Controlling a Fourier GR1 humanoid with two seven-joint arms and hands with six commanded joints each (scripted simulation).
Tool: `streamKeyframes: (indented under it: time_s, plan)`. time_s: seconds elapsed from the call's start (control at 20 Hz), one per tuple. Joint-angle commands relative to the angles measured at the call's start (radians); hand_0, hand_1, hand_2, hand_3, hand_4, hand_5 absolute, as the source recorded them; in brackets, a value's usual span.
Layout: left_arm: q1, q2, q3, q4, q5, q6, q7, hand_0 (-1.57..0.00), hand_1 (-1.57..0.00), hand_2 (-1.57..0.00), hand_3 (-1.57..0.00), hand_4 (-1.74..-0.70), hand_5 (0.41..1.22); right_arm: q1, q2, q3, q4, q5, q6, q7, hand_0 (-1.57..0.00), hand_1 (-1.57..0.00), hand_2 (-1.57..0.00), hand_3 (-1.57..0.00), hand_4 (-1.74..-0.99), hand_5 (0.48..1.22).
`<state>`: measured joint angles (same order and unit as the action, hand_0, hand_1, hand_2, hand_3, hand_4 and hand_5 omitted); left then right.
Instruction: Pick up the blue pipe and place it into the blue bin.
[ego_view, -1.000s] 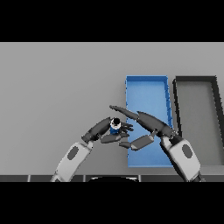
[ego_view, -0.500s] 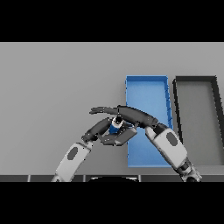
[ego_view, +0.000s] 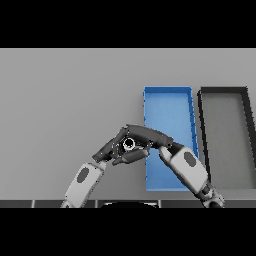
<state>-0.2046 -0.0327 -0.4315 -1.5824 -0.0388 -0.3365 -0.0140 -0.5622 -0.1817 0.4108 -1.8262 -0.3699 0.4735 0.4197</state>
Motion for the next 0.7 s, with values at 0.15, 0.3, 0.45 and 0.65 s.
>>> streamKeyframes:
  time_s: [0.15, 0.3, 0.45, 0.65]
  plan:
    - [0.001, -0.008, 0.009, -0.005, -0.018, 0.001, 0.015, -1.57, -1.57, -1.57, -1.44, -1.73, 1.221, 0.010, -0.018, 0.027, -0.009, 0.037, -0.012, -0.065, -1.50, -1.50, -1.50, -1.43, -1.702, 1.101]
    - [0.012, -0.006, 0.009, -0.018, -0.031, -0.007, 0.020, -1.57, -1.57, -1.57, -1.43, -1.73, 1.221, 0.011, -0.010, 0.032, 0.002, 0.038, -0.037, -0.091, -1.53, -1.53, -1.53, -1.50, -1.721, 1.160]
    - [0.016, 0.000, 0.008, -0.022, -0.078, 0.025, -0.035, -1.57, -1.57, -1.57, -1.45, -1.72, 1.221, 0.019, -0.005, 0.025, -0.015, 0.046, -0.060, -0.087, -1.55, -1.55, -1.55, -1.54, -1.731, 1.190]
    - [0.008, 0.030, 0.016, -0.030, -0.099, -0.054, -0.031, -0.75, -0.69, -0.66, -0.60, -1.28, 1.221, 0.016, -0.005, 0.037, -0.035, 0.046, -0.088, -0.056, -1.56, -1.56, -1.56, -1.56, -1.737, 1.208]
